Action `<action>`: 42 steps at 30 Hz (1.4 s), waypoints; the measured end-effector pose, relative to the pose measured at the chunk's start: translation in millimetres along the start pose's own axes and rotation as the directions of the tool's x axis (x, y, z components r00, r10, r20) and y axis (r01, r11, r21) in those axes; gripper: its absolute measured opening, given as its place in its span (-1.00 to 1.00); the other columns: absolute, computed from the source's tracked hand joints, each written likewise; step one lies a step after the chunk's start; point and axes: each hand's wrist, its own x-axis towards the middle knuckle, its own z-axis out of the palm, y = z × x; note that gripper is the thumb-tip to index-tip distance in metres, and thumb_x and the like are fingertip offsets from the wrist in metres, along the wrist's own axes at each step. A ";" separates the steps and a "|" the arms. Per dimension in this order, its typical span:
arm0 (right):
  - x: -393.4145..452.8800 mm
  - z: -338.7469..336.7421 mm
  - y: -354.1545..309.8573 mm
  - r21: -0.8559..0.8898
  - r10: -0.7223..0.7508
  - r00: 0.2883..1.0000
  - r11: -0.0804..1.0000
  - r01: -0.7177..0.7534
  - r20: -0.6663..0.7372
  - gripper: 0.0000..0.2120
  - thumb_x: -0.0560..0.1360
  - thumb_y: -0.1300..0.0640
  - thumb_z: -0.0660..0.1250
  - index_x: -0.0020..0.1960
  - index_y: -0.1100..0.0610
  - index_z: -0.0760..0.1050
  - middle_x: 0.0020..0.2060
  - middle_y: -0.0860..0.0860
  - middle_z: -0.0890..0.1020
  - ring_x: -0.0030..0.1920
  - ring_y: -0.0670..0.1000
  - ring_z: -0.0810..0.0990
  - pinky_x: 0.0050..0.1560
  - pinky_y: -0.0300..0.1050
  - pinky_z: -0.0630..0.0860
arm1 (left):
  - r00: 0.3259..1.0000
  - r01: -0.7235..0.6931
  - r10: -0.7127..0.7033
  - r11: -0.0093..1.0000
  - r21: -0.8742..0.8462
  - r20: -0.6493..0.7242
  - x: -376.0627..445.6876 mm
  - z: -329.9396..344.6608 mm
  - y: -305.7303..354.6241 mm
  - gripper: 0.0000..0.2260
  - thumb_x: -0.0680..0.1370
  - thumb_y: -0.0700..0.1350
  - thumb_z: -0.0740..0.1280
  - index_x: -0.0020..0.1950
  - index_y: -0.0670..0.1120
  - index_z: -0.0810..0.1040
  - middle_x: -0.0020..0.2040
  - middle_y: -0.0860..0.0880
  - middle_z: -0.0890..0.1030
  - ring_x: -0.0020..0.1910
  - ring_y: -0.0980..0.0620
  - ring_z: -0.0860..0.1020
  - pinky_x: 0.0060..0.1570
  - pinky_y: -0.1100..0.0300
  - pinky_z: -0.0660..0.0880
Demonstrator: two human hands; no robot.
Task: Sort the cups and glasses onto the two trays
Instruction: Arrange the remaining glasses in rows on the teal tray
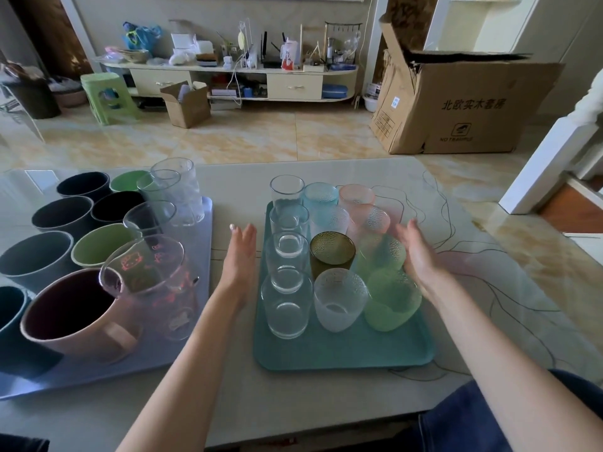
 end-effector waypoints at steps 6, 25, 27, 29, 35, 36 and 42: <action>31.7 -2.9 -1.7 0.054 -0.018 0.990 0.998 0.011 0.139 -0.24 0.46 -0.35 -0.14 0.51 0.07 0.07 0.49 -0.02 0.20 0.47 0.01 0.20 0.49 0.17 0.06 | 0.984 -0.009 0.018 0.998 -0.056 0.177 10.5 18.5 2.0 -0.40 0.60 0.20 -0.29 0.47 0.00 0.26 0.28 0.14 0.46 0.31 0.13 0.38 0.19 0.16 0.38; 68.6 -10.6 -28.0 -0.089 -0.053 0.984 0.994 0.069 0.171 -0.51 0.62 -0.14 -0.09 0.51 -0.04 0.07 0.51 0.00 0.15 0.46 0.07 0.23 0.43 -0.01 0.20 | 0.992 -0.040 0.025 0.991 0.126 0.121 41.8 7.0 13.1 -0.46 0.61 0.21 -0.19 0.52 0.02 0.10 0.54 0.11 0.12 0.52 0.15 0.07 0.51 0.08 -0.11; 75.9 -5.9 -35.5 -0.215 -0.123 0.978 0.964 0.158 0.165 -0.57 0.62 -0.13 -0.08 0.46 -0.10 0.19 0.50 -0.03 0.19 0.47 0.05 0.20 0.36 -0.06 0.20 | 0.995 -0.094 0.086 0.981 0.172 0.057 51.4 11.3 19.9 -0.49 0.62 0.17 -0.15 0.53 0.00 0.09 0.54 0.05 0.13 0.52 0.08 0.09 0.47 0.09 -0.01; 80.6 -1.4 -41.4 -0.350 -0.163 0.970 0.911 0.218 0.181 -0.57 0.61 -0.15 -0.07 0.36 -0.08 0.37 0.46 -0.02 0.28 0.45 0.05 0.25 0.38 -0.06 0.18 | 0.990 -0.138 0.131 0.966 0.220 0.046 59.0 15.6 27.3 -0.50 0.63 0.13 -0.13 0.54 -0.01 0.07 0.55 0.00 0.12 0.53 0.02 0.08 0.49 0.03 0.01; 97.6 -4.1 -37.5 -0.472 -0.158 0.977 0.857 0.208 0.144 -0.48 0.58 -0.21 0.00 0.31 0.08 0.46 0.35 0.01 0.45 0.37 0.05 0.38 0.44 0.03 0.23 | 0.987 -0.069 0.059 0.995 0.065 0.149 63.7 26.7 37.9 -0.49 0.62 0.18 -0.21 0.53 0.05 0.08 0.54 -0.06 0.14 0.51 -0.01 0.16 0.46 0.01 0.04; 100.1 -4.7 -37.0 -0.463 -0.158 0.979 0.863 0.200 0.129 -0.47 0.57 -0.21 0.01 0.32 0.10 0.45 0.35 0.02 0.46 0.36 0.05 0.40 0.43 0.05 0.25 | 0.987 -0.071 0.062 0.996 0.056 0.147 63.5 27.4 37.7 -0.49 0.62 0.18 -0.21 0.53 0.05 0.08 0.54 -0.06 0.15 0.51 -0.01 0.17 0.45 0.00 0.05; 104.7 -5.6 -37.0 -0.453 -0.131 0.985 0.875 0.169 0.113 -0.44 0.55 -0.24 0.02 0.33 0.10 0.43 0.33 0.06 0.47 0.30 0.05 0.46 0.37 0.11 0.33 | 0.984 -0.064 0.063 0.998 -0.001 0.166 63.8 26.9 36.6 -0.50 0.62 0.17 -0.19 0.52 0.03 0.08 0.54 -0.06 0.13 0.51 0.00 0.15 0.47 0.02 0.09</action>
